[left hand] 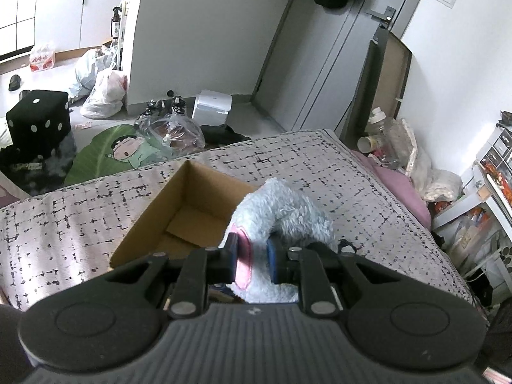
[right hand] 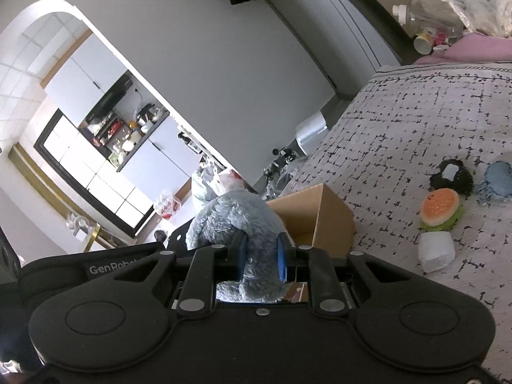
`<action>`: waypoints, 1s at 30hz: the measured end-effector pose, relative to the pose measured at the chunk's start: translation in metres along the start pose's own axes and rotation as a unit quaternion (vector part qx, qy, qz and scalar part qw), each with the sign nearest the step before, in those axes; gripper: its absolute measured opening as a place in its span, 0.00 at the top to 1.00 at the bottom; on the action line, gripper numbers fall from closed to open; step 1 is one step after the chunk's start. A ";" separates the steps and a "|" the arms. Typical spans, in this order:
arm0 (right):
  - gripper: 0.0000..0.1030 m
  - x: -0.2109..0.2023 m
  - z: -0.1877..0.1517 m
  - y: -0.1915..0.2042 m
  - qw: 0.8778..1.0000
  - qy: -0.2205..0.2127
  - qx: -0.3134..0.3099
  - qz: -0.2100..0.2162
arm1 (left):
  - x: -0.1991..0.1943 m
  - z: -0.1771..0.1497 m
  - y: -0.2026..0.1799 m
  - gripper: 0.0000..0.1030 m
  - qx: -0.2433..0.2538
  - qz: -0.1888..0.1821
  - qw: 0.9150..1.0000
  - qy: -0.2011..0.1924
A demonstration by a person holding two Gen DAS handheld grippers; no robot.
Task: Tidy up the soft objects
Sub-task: 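Carry the plush with both grippers over the cardboard box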
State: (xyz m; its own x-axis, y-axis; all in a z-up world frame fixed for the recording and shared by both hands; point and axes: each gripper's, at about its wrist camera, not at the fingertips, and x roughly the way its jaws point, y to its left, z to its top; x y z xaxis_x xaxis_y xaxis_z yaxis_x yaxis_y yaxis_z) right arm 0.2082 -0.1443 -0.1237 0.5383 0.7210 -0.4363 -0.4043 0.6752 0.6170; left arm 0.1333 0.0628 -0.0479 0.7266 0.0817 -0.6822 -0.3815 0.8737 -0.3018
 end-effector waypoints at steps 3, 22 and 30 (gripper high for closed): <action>0.81 0.007 -0.004 0.005 1.000 0.006 -0.009 -0.003 | 0.005 0.000 0.012 0.83 -0.007 -0.003 1.000 0.004; 0.77 0.055 -0.021 0.017 0.998 0.049 -0.018 -0.030 | 0.052 0.010 0.070 0.85 -0.041 -0.013 0.998 0.037; 0.76 0.060 -0.020 0.010 0.997 0.053 -0.004 -0.058 | 0.070 0.017 0.081 0.85 -0.051 -0.002 0.998 0.047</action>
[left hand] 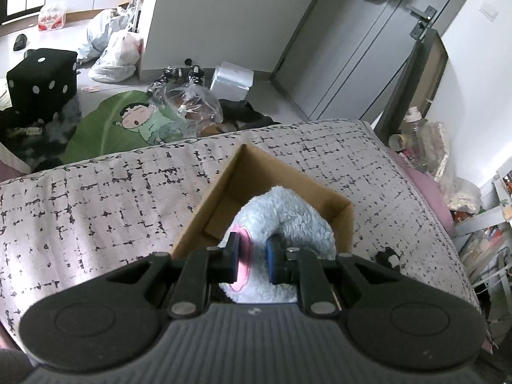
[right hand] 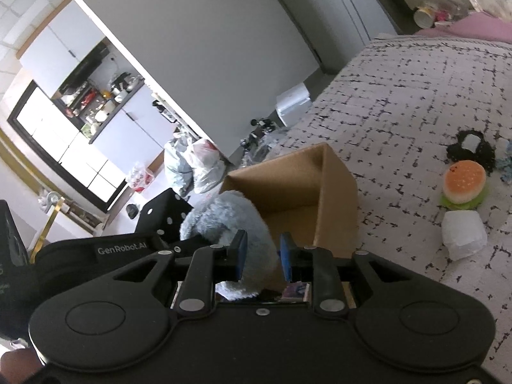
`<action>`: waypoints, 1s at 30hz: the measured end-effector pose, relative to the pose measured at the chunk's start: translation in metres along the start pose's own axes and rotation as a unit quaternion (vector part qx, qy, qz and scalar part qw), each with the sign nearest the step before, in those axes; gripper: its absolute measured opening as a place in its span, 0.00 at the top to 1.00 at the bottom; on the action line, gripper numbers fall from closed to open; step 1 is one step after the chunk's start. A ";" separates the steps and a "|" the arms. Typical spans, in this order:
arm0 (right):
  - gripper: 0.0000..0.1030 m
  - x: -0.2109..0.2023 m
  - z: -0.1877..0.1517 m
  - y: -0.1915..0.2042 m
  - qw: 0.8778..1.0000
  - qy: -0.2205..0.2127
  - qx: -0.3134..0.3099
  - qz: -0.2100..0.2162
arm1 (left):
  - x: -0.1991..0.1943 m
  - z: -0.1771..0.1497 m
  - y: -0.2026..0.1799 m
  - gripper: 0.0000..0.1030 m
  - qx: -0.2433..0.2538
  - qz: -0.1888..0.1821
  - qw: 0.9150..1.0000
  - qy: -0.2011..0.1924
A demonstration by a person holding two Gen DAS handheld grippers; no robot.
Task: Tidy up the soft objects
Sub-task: 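Carry the plush with both grippers over the cardboard box, then lower the plush into the box and open both grippers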
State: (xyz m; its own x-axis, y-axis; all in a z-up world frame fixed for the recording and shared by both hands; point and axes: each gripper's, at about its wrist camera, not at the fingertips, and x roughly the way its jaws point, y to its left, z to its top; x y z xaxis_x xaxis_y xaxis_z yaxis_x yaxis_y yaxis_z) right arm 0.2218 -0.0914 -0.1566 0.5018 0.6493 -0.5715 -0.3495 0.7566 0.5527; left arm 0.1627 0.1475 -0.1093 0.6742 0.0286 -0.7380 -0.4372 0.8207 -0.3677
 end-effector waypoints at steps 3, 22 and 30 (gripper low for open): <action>0.76 0.003 -0.001 -0.002 1.000 0.008 0.002 -0.005 | 0.006 0.003 0.002 0.85 -0.004 0.000 1.000 0.006; 0.51 -0.011 0.005 -0.004 1.000 -0.006 0.009 -0.019 | -0.005 0.009 -0.013 0.35 0.019 0.065 0.998 0.013; 0.33 -0.031 0.011 -0.010 0.999 -0.033 0.024 -0.035 | -0.027 0.007 -0.024 0.19 0.027 0.084 0.996 -0.022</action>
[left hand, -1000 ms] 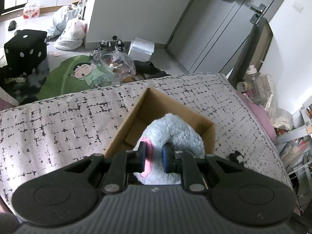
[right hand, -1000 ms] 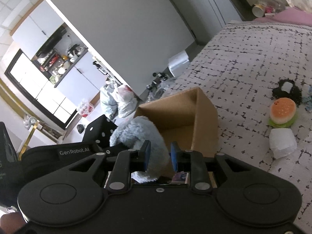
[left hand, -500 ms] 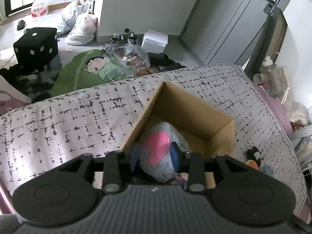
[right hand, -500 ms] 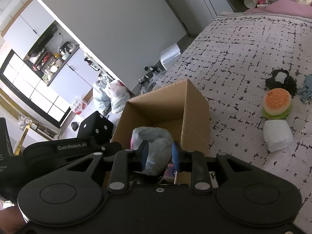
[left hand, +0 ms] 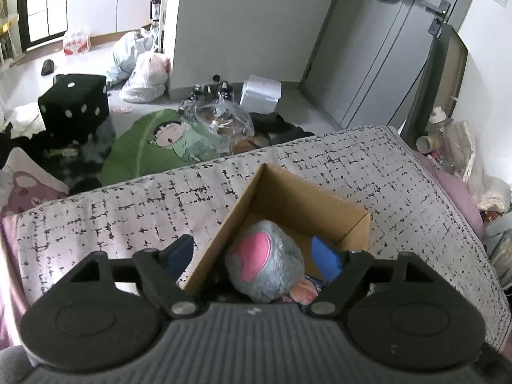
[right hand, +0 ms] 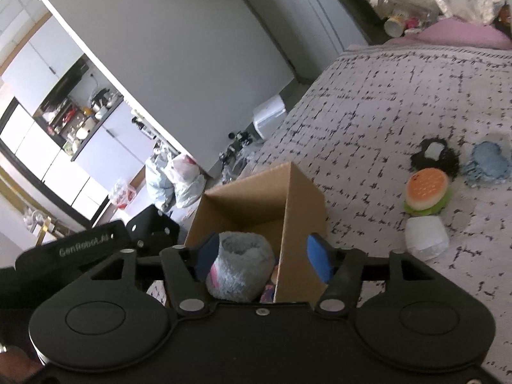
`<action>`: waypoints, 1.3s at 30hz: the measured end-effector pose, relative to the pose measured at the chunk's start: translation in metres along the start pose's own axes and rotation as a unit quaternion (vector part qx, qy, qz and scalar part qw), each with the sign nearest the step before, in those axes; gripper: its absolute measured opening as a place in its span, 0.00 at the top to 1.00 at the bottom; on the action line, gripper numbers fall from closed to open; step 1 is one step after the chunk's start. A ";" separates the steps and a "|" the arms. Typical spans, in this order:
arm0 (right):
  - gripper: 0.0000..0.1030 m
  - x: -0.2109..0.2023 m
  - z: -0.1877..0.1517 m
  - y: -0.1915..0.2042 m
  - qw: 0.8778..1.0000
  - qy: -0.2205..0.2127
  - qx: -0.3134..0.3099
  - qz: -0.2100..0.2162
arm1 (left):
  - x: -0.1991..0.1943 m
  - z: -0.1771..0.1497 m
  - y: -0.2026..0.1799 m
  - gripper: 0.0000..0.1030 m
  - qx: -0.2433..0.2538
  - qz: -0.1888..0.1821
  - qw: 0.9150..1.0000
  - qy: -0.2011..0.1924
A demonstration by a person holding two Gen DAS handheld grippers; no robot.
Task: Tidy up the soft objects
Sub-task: 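Lower the plush into the box and open both grippers, then withdraw both grippers from the box toward the remaining plush toys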
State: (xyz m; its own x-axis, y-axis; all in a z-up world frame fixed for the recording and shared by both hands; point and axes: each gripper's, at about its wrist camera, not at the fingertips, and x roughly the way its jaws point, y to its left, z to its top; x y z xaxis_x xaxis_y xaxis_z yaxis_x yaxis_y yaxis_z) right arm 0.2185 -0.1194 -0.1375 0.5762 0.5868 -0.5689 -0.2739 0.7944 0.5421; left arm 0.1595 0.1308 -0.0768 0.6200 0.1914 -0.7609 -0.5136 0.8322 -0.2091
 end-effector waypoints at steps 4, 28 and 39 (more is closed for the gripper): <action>0.23 -0.010 0.007 -0.004 1.000 -0.013 0.005 -0.010 | -0.008 -0.001 -0.004 0.17 0.002 0.026 1.000 -0.008; 0.05 -0.084 0.047 -0.060 0.996 -0.077 0.039 -0.037 | -0.056 -0.022 -0.095 0.10 0.076 0.011 0.997 -0.024; 0.00 -0.105 0.059 -0.094 0.994 -0.067 0.044 -0.068 | -0.061 -0.037 -0.135 0.10 0.099 -0.005 0.995 -0.019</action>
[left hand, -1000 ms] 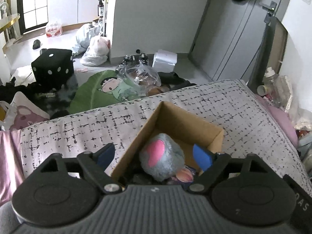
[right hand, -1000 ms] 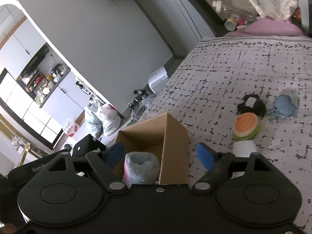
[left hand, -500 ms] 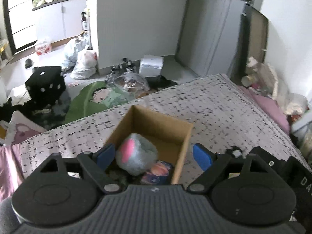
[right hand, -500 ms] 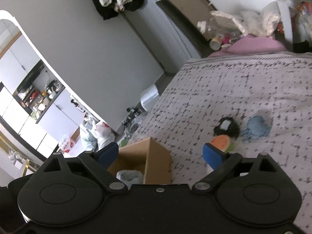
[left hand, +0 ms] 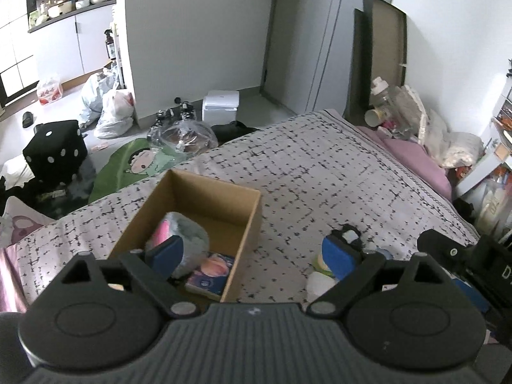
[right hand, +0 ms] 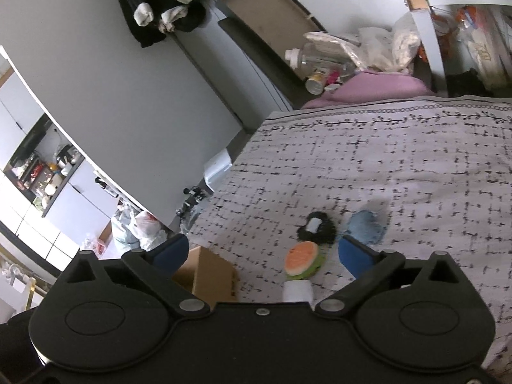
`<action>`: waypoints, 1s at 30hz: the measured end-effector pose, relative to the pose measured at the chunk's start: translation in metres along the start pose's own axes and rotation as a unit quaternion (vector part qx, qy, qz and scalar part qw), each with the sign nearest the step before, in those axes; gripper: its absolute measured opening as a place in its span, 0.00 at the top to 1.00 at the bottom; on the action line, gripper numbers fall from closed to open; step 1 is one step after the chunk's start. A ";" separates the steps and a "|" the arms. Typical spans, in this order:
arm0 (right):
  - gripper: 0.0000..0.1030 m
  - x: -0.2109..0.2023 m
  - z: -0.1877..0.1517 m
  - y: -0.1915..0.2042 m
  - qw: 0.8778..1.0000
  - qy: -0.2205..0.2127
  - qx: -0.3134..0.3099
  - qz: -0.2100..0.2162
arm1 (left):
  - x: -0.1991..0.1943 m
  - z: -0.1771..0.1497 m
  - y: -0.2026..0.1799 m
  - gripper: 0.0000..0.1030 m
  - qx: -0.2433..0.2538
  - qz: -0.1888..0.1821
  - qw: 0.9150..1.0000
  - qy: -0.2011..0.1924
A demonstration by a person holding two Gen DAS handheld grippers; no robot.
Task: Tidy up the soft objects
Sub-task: 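Withdraw both grippers from the box toward the remaining plush toys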
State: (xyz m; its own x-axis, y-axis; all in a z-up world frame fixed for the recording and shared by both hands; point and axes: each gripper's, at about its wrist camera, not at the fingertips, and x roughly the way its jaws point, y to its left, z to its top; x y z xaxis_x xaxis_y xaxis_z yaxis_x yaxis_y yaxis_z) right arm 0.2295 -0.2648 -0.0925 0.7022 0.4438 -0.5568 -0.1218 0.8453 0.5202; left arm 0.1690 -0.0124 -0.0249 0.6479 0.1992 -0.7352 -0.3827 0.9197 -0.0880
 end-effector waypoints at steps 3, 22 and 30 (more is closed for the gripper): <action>0.00 -0.003 0.005 -0.008 1.000 0.004 -0.004 -0.002 | 0.000 -0.002 -0.012 0.10 0.008 -0.005 1.000 0.000; 0.00 -0.009 0.032 -0.061 0.999 0.002 -0.008 -0.038 | 0.021 -0.015 -0.057 0.10 0.024 -0.023 0.999 0.031; 0.00 0.001 0.038 -0.075 0.999 0.015 -0.007 -0.032 | 0.038 -0.024 -0.071 0.10 0.013 -0.034 0.998 0.047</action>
State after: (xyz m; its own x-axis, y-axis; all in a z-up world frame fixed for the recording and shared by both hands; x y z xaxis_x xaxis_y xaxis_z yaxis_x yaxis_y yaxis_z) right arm 0.2659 -0.3394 -0.1074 0.6868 0.3981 -0.6082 -0.0875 0.8759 0.4745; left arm 0.2048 -0.0779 -0.0634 0.6066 0.1055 -0.7879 -0.3228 0.9385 -0.1229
